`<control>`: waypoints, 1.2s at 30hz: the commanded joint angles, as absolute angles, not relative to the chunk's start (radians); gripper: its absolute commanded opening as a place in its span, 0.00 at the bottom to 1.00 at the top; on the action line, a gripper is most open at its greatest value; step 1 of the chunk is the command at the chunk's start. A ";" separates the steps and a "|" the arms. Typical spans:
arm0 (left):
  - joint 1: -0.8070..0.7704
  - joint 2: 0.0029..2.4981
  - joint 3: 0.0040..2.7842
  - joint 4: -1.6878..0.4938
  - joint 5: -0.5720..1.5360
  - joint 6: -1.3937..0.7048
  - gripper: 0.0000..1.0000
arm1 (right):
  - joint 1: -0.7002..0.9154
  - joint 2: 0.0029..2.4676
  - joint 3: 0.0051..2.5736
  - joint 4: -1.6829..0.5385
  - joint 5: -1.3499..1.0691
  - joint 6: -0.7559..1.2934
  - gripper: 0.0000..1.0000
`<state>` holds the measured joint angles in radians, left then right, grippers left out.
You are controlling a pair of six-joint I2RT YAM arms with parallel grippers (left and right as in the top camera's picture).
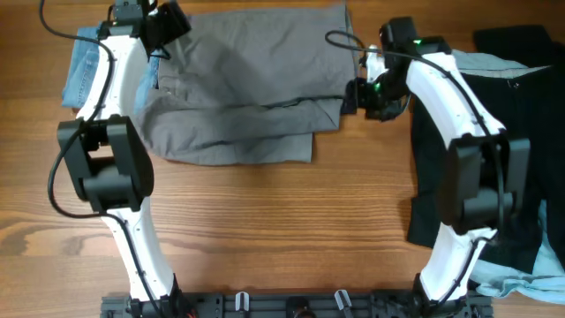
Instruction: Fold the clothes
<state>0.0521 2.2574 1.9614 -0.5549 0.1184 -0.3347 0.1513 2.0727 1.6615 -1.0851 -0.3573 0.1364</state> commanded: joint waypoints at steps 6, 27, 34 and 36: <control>0.055 1.991 1.973 -0.804 0.130 -0.212 0.83 | 0.345 2.098 1.537 -0.991 -0.422 0.117 0.66; 0.055 1.894 1.973 -1.177 0.038 -0.134 0.87 | 0.272 1.813 1.364 -1.136 0.003 0.373 0.04; 0.055 1.895 1.938 -1.314 0.063 -0.146 1.00 | 0.079 1.499 1.370 -1.473 0.056 0.463 0.05; 0.055 1.895 1.909 -1.327 0.063 -0.179 1.00 | 0.076 1.466 1.370 -1.456 0.056 0.459 0.05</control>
